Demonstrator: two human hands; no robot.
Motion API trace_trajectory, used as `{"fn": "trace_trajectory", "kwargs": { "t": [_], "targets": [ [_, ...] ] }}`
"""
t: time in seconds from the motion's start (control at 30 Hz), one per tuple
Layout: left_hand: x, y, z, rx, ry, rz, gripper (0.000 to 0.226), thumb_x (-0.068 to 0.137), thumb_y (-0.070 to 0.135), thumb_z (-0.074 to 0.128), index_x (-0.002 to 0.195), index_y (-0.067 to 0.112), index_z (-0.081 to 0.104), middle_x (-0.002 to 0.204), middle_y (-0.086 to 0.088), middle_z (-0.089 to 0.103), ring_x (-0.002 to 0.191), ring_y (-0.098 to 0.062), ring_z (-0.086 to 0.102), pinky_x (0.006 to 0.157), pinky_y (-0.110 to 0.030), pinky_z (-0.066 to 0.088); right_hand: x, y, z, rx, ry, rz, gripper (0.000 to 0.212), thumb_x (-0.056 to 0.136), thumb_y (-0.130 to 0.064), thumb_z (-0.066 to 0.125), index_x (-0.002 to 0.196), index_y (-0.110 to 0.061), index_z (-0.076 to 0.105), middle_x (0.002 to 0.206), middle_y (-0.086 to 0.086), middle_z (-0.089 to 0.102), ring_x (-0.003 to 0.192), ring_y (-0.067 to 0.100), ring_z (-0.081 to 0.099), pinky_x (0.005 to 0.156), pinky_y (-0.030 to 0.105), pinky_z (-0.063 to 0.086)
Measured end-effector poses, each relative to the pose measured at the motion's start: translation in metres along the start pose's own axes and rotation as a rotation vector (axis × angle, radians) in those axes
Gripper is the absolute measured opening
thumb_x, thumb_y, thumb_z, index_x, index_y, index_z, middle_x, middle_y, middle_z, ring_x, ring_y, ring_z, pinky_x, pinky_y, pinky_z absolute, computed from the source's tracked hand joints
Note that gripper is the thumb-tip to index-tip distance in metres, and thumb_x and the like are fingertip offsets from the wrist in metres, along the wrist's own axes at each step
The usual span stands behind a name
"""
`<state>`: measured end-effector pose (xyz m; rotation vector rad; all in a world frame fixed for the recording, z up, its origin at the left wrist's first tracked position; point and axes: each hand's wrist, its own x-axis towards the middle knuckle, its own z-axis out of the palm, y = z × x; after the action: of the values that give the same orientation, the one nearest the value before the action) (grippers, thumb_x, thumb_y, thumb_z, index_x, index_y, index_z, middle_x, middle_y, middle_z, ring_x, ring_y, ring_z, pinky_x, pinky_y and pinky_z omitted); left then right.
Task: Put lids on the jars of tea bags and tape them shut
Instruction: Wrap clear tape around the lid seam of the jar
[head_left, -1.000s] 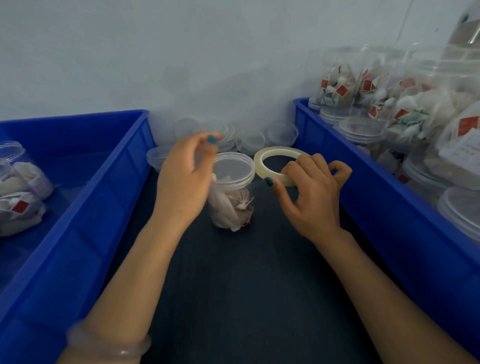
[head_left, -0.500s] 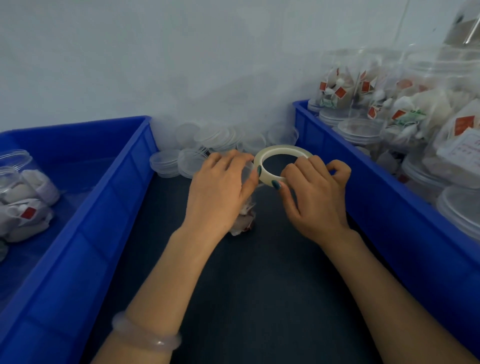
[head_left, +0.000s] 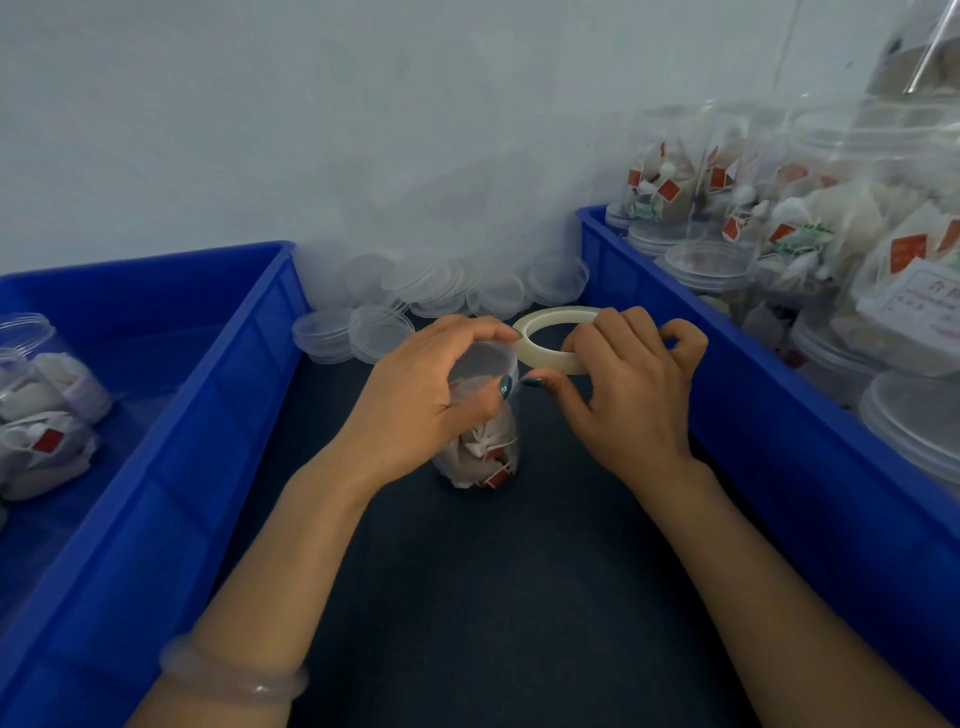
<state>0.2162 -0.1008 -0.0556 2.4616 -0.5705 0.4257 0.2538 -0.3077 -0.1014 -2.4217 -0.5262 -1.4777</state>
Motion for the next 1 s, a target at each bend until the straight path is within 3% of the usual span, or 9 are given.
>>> {"fn": "trace_trajectory", "kwargs": {
  "t": [0.17,0.33,0.43,0.53,0.6,0.7,0.87,1.0],
  "targets": [
    [-0.001,0.003,-0.001,-0.057,0.041,0.025,0.048,0.079,0.055,0.07,0.121,0.035,0.064,0.127,0.02,0.06,0.124,-0.001,0.052,0.103,-0.019,0.04,0.001,-0.008,-0.002,0.009,0.016,-0.002,0.051,0.1,-0.06,0.043,0.081,-0.017,0.064,0.085,-0.001,0.06,0.083,0.022,0.055,0.081,0.041,0.025],
    [0.001,0.001,-0.004,-0.15,0.055,0.002,0.04,0.078,0.038,0.084,0.114,0.033,0.067,0.121,0.021,0.065,0.121,-0.003,0.056,0.104,-0.037,0.045,0.002,-0.016,-0.008,0.118,-0.053,0.027,0.047,0.096,-0.057,0.051,0.074,-0.018,0.064,0.065,-0.006,0.056,0.061,0.016,0.05,0.082,0.041,0.035],
    [0.001,-0.005,-0.011,-0.204,0.009,-0.005,0.044,0.079,0.037,0.08,0.12,0.034,0.065,0.128,0.024,0.062,0.126,-0.001,0.053,0.108,-0.04,0.044,0.007,-0.022,-0.01,0.317,-0.238,0.147,0.051,0.088,-0.067,0.046,0.072,-0.021,0.062,0.051,-0.013,0.046,0.048,0.013,0.042,0.074,0.037,0.041],
    [-0.003,-0.014,-0.017,-0.201,-0.042,-0.033,0.062,0.083,0.034,0.081,0.139,0.037,0.053,0.14,0.027,0.053,0.133,0.005,0.046,0.111,-0.036,0.042,0.01,-0.021,-0.011,0.442,-0.528,0.237,0.06,0.083,-0.08,0.03,0.084,-0.03,0.063,0.06,-0.009,0.054,0.071,0.02,0.05,0.081,0.039,0.038],
    [-0.005,-0.021,-0.02,-0.196,-0.075,-0.072,0.076,0.082,0.044,0.078,0.148,0.04,0.041,0.149,0.03,0.042,0.135,0.013,0.037,0.114,-0.029,0.037,0.012,-0.019,-0.013,0.526,-0.65,0.225,0.059,0.087,-0.076,0.022,0.094,-0.034,0.062,0.068,-0.007,0.056,0.081,0.019,0.047,0.085,0.039,0.032],
    [-0.003,-0.024,-0.026,-0.112,-0.1,-0.12,0.09,0.072,0.061,0.072,0.151,0.038,0.037,0.16,0.03,0.018,0.141,0.016,0.022,0.113,-0.016,0.027,0.017,-0.014,-0.02,0.435,-0.574,0.075,0.038,0.101,-0.055,0.029,0.09,-0.032,0.057,0.069,-0.01,0.051,0.072,0.008,0.046,0.083,0.041,0.029],
    [0.004,-0.014,-0.031,0.0,-0.202,-0.068,0.08,0.08,0.05,0.077,0.15,0.034,0.041,0.156,0.021,0.033,0.141,0.005,0.03,0.119,-0.029,0.03,0.022,-0.006,-0.03,0.13,-0.358,-0.027,0.025,0.1,-0.041,0.045,0.079,-0.03,0.048,0.071,-0.014,0.045,0.071,0.011,0.039,0.074,0.033,0.014],
    [0.009,-0.01,-0.031,-0.011,-0.311,-0.111,0.074,0.08,0.043,0.08,0.143,0.053,0.041,0.14,0.02,0.028,0.128,0.0,0.034,0.104,-0.018,0.036,0.021,0.001,-0.03,0.07,-0.362,0.017,0.029,0.093,-0.047,0.055,0.074,-0.024,0.053,0.077,-0.009,0.053,0.079,0.011,0.042,0.079,0.033,0.014]
  ]
}}
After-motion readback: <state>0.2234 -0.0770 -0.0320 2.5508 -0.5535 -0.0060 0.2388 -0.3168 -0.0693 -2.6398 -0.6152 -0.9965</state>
